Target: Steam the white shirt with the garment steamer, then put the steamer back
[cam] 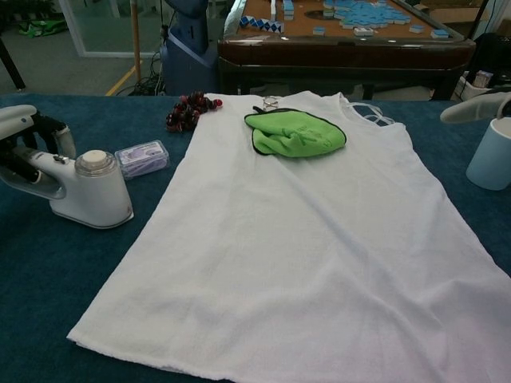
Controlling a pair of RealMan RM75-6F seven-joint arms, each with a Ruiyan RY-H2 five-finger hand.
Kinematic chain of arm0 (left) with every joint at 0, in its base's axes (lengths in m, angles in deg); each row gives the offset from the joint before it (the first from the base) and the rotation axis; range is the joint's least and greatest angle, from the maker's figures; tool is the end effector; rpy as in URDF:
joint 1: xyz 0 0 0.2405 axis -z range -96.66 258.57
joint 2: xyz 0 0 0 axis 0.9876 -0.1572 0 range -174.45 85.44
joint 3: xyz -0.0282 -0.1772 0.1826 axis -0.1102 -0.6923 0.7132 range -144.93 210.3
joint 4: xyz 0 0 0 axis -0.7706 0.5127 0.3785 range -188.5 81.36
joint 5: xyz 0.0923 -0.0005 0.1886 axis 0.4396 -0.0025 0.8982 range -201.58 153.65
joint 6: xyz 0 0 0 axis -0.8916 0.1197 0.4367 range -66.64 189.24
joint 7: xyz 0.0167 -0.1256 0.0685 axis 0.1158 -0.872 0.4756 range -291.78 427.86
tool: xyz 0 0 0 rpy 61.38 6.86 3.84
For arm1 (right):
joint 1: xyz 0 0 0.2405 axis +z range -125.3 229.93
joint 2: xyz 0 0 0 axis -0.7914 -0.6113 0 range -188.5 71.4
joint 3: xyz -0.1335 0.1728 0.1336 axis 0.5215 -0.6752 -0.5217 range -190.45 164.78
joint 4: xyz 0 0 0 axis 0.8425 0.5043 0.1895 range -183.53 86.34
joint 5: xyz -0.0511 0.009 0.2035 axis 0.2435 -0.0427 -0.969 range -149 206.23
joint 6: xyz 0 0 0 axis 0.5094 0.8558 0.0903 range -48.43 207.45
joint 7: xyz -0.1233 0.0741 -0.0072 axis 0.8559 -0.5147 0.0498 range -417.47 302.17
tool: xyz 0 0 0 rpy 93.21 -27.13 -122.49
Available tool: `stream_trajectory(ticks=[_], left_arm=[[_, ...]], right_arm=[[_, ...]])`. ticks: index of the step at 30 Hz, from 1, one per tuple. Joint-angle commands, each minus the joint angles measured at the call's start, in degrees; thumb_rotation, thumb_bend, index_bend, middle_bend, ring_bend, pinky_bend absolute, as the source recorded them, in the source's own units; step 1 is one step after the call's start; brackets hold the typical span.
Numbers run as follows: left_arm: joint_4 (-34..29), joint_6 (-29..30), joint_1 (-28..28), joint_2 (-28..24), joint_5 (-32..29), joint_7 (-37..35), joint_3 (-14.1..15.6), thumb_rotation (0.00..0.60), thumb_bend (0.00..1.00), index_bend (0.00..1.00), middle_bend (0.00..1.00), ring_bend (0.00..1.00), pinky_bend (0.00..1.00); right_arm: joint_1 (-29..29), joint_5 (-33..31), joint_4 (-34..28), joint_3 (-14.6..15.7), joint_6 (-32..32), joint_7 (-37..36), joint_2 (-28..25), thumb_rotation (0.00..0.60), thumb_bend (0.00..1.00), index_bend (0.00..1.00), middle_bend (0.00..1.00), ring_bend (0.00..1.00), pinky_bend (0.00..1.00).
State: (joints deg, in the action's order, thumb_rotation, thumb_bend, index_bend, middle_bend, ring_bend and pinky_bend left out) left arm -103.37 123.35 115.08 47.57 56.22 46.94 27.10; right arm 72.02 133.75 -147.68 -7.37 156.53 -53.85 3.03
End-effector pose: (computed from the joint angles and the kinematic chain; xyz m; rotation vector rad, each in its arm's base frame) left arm -0.2873 0.3687 0.0395 -1.5923 -1.0117 -1.0381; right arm -0.2222 -0.1992 0.1111 1.9898 -0.7259 1.0519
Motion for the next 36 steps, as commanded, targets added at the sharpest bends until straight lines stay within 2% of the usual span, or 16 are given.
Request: stream_trajectory(ticks=[1,4,6,13,18,24,28,33,36], left_arm=[[-1.26,-0.7,-0.15,-1.14,-0.11,1.5,0.14,0.6,0.17,0.28,0.27,0.23,0.4],[-3.66,-1.13,-0.44,-2.78,-0.6,2.89,-0.07,0.6,0.17,0.18,0.2,0.17,0.35],[-5.77,-1.58,-0.65,-4.22,-1.11,3.96,-0.25,0.6,0.17,0.15,0.18,0.15,0.33],[-17.88,-7.85,-0.85,-12.67,-6.28,10.08,-0.94,0.6,0.17,0.12,0.12,0.08,0.24],[-21.52,-11.93,-0.8,-15.34,-10.41,16.25,-0.33,0.6,0.16,0.08,0.07,0.04,0.2],[-26.18,-13.38,-1.1,-17.87,-13.92,20.6,-0.23,0.6,0.11,0.0,0.0,0.0,0.14],[-30.11,-10.91,-2.34,-19.77,-14.22,21.12,-0.63,0.6,0.11,0.0,0.0,0.0,0.14],[-34.85,-2.91,-5.55,-21.42,-11.68,20.34,-1.37,0.6,0.11,0.0,0.0,0.0,0.14],[-36.65,2.03,-7.76,-22.36,-8.89,19.1,-1.26,0.6,0.11,0.02,0.01,0.0,0.14]], right_arm=[[-0.09,0.0,0.15,-0.06,0.01,-0.28,0.04,0.6,0.17,0.09,0.12,0.06,0.1],[-0.15,0.09,0.27,-0.17,0.06,-0.47,0.0,0.6,0.17,0.09,0.12,0.06,0.1],[-0.18,0.04,0.32,-0.34,0.2,-0.63,-0.13,0.6,0.17,0.09,0.12,0.06,0.1],[-0.25,-1.35,0.78,-0.96,-0.15,-1.93,-0.62,0.6,0.17,0.09,0.12,0.06,0.1],[0.03,-2.04,1.25,-1.44,-0.76,-2.62,-0.53,0.6,0.17,0.09,0.12,0.06,0.1],[0.16,-2.37,1.59,-1.86,-0.89,-3.08,-0.59,0.6,0.17,0.09,0.12,0.06,0.1],[-0.15,-2.94,1.84,-2.19,-0.43,-3.32,-0.9,0.6,0.17,0.09,0.12,0.06,0.11],[-1.16,-5.01,2.47,-2.67,0.07,-2.82,-1.53,0.6,0.17,0.09,0.14,0.06,0.11],[-1.91,-6.83,2.75,-2.99,0.06,-1.67,-2.02,0.6,0.2,0.09,0.17,0.06,0.1]])
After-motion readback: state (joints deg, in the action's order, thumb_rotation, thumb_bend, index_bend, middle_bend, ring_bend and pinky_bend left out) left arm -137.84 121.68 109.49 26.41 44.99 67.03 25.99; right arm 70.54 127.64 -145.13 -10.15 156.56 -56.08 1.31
